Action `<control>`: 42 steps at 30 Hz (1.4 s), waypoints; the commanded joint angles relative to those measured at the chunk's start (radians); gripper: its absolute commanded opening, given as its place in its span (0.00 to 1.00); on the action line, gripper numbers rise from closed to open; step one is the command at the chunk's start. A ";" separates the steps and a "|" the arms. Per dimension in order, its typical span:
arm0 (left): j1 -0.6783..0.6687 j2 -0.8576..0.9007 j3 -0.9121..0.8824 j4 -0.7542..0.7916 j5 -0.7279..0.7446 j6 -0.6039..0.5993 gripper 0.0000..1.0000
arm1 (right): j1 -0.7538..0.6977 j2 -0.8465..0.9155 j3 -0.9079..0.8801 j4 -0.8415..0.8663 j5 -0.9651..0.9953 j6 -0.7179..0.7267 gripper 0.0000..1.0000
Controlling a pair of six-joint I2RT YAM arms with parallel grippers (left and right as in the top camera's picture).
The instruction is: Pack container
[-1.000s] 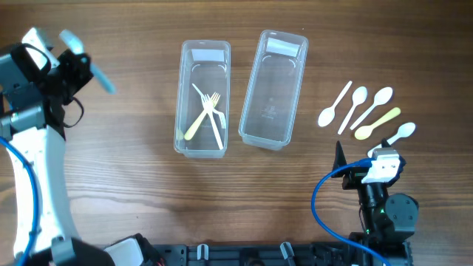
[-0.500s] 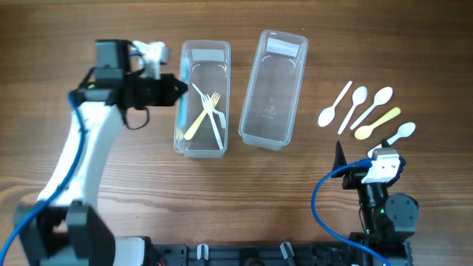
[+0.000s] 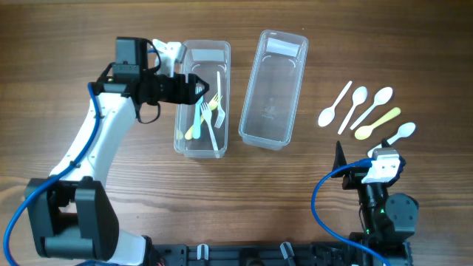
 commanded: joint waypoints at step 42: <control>0.537 -0.074 0.057 -0.177 -0.352 -0.362 1.00 | 0.005 -0.009 -0.006 0.005 0.011 -0.219 1.00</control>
